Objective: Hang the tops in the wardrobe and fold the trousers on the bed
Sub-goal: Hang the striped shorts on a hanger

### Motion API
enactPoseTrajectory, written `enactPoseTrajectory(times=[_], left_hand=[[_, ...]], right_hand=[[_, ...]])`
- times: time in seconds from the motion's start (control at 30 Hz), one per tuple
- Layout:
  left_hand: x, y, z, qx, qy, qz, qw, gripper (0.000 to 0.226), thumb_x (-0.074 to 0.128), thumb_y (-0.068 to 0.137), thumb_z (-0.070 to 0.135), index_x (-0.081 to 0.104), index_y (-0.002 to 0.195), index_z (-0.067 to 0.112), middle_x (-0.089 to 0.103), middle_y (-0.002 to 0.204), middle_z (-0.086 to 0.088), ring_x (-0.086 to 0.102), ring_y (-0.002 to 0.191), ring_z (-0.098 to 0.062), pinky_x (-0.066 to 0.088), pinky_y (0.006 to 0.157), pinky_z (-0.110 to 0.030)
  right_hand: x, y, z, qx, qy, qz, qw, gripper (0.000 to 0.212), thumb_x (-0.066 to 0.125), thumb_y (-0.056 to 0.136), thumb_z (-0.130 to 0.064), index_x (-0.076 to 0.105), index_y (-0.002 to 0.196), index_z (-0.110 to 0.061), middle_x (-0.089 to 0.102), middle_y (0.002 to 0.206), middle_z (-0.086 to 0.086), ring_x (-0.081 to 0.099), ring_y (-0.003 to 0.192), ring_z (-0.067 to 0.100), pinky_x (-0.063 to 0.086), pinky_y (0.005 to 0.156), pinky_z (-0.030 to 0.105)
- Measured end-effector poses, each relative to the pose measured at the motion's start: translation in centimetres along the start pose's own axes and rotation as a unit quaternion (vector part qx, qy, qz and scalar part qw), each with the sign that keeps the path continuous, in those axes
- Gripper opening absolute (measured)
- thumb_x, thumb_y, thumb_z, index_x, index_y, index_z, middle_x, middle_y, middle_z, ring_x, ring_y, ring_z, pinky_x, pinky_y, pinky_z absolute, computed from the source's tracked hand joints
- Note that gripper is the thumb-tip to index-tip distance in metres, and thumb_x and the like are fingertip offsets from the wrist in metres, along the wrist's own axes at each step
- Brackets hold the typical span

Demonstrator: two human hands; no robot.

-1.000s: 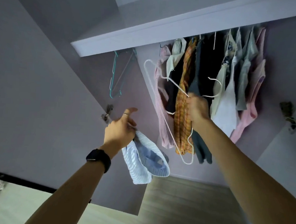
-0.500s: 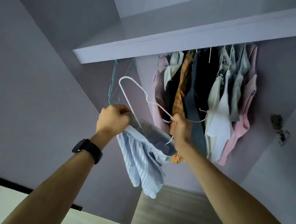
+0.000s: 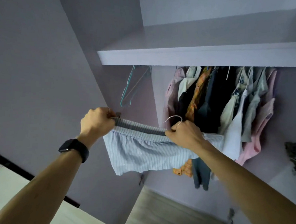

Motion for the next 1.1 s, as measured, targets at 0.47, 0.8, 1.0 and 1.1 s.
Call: enactPoseTrajectory(times=[0.47, 0.8, 1.0, 1.1], left_hand=[[2.6, -0.6, 3.2, 0.065, -0.164, -0.045, 0.983, 0.016, 0.056, 0.096, 0.044, 0.07, 0.099, 0.037, 0.065, 0.091, 0.019, 0.058, 0.096, -0.015, 0.04, 0.083, -0.026], [1.4, -1.5, 6.3, 0.186, -0.2, -0.025, 0.962, 0.013, 0.055, 0.103, 0.023, 0.065, 0.098, 0.019, 0.067, 0.077, 0.008, 0.059, 0.068, 0.005, 0.041, 0.065, -0.008], [1.8, -1.4, 4.2, 0.138, -0.182, -0.047, 0.972, 0.01, 0.058, 0.1, 0.033, 0.063, 0.102, 0.025, 0.071, 0.089, 0.007, 0.066, 0.085, -0.019, 0.051, 0.079, -0.03], [2.7, -1.7, 5.7, 0.144, -0.168, -0.095, 0.971, 0.026, 0.06, 0.095, 0.053, 0.067, 0.097, 0.028, 0.068, 0.082, 0.014, 0.063, 0.079, -0.006, 0.047, 0.072, -0.026]], right_hand=[[-4.5, 4.4, -7.4, -0.092, 0.06, -0.077, 0.991, 0.047, 0.056, 0.095, -0.035, 0.055, 0.061, -0.003, 0.061, 0.062, 0.01, 0.055, 0.064, 0.025, 0.04, 0.062, 0.033], [-3.9, 3.6, -1.6, -0.02, 0.277, -0.051, 0.959, 0.039, 0.052, 0.092, -0.061, 0.071, 0.099, -0.028, 0.071, 0.1, -0.015, 0.062, 0.101, 0.005, 0.045, 0.095, 0.029], [1.8, 2.3, 1.9, 0.055, 0.267, -0.154, 0.95, 0.047, 0.058, 0.1, -0.038, 0.053, 0.062, -0.01, 0.047, 0.061, 0.001, 0.043, 0.062, 0.014, 0.034, 0.063, 0.031], [3.0, 1.8, 1.0, 0.047, 0.226, -0.097, 0.968, 0.049, 0.054, 0.103, -0.03, 0.046, 0.057, -0.014, 0.046, 0.05, -0.01, 0.043, 0.053, 0.009, 0.035, 0.055, 0.027]])
Point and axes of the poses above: each hand's wrist, its own y-axis towards the middle knuckle, its own x-axis out of the palm, z = x × y, the point moved 5 cm from there along y, towards the middle knuckle
